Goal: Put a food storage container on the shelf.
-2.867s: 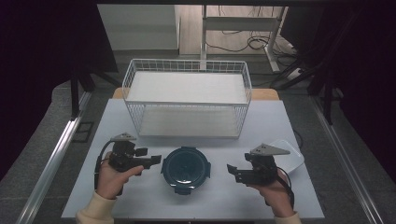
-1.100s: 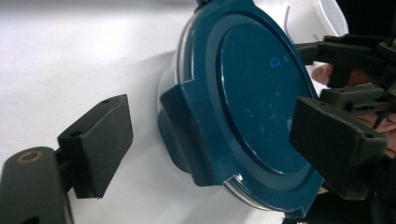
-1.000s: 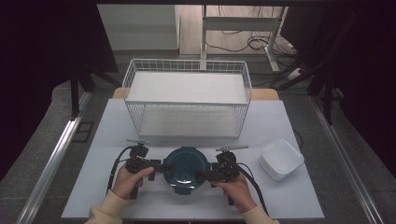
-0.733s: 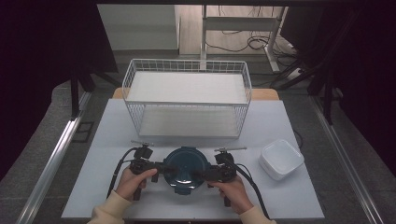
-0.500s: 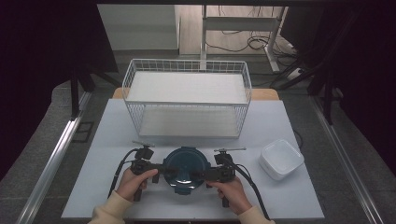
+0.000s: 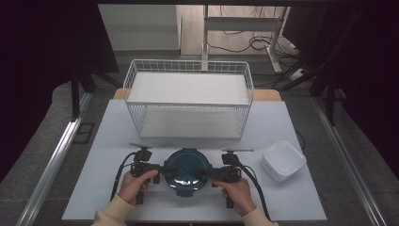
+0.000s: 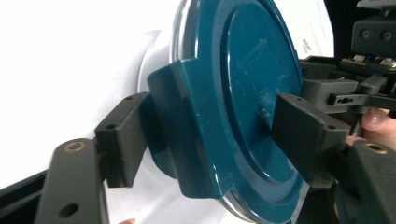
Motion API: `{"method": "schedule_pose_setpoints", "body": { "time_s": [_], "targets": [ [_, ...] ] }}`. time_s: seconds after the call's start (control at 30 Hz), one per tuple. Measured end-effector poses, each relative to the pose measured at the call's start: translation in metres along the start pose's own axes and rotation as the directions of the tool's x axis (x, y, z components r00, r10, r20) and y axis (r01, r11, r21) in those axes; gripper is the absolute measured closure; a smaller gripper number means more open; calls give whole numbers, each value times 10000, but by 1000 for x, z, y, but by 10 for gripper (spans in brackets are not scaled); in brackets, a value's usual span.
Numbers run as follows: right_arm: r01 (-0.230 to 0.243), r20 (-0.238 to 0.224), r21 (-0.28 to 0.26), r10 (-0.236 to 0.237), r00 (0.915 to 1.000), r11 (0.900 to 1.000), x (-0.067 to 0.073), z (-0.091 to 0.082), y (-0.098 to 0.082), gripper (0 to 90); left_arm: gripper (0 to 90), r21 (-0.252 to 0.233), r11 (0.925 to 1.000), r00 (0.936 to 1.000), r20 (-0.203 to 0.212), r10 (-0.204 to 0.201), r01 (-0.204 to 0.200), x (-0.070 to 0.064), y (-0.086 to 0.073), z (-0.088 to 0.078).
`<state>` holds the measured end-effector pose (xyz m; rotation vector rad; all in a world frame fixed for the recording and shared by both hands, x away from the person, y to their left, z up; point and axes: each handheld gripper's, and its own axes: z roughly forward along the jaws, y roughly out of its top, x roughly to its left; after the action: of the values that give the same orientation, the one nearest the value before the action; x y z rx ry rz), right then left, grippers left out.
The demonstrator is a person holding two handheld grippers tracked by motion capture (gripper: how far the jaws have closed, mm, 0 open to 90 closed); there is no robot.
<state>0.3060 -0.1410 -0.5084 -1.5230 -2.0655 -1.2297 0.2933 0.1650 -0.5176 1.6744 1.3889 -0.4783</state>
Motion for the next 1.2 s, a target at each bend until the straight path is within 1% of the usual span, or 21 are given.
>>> {"method": "schedule_pose_setpoints", "body": {
  "time_s": [0.07, 0.23, 0.3, 0.43, 0.53, 0.63, 0.73, 0.8, 0.97, 1.13, 1.2],
  "targets": [
    [-45, -38, -19, 45, 10000, 10000, 0, -1, 0, 284, 323, -59, 10000, 10000, -15, -13, 13, -1, 0, -2],
    [-200, -187, -105, 198, 9996, 9997, -1, -5, -2, 312, 341, -182, 9995, 9993, -246, 271, -276, -9, -3, -5],
    [-262, -265, -182, 257, 9993, 9995, -2, -7, -3, 321, 356, -295, 9991, 9991, -282, 303, -312, -11, -4, -6],
    [-274, -350, -226, 266, 9990, 9994, -2, -9, -2, 329, 389, -487, 9983, 9992, -235, 320, -331, -13, -5, -10],
    [-189, -327, -297, 179, 9993, 9994, -1, -10, -2, 335, 404, -582, 9973, 9987, -267, 438, -453, -15, -5, -12],
    [-57, -294, -319, 48, 9996, 9995, 2, -12, -2, 340, 411, -653, 9962, 9979, -336, 558, -579, -18, -5, -14],
    [96, -231, -332, -104, 9997, 9994, 4, -13, -2, 342, 415, -840, 9944, 9975, -377, 604, -634, -20, -6, -15],
    [255, -169, -383, -262, 9995, 9989, 6, -14, -1, 342, 417, -856, 9939, 9970, -398, 664, -696, -21, -6, -16],
    [579, -92, -383, -583, 9983, 9976, 9, -17, 0, 343, 418, -934, 9926, 9967, -315, 748, -774, -24, -7, -16],
    [907, -16, -536, -909, 9959, 9944, 13, -23, 3, 346, 418, -987, 9908, 9955, -265, 908, -930, -28, -7, -18],
    [1058, 13, -581, -1059, 9944, 9927, 15, -26, 4, 346, 419, -1099, 9891, 9951, -250, 961, -982, -31, -8, -19]
  ]
}}
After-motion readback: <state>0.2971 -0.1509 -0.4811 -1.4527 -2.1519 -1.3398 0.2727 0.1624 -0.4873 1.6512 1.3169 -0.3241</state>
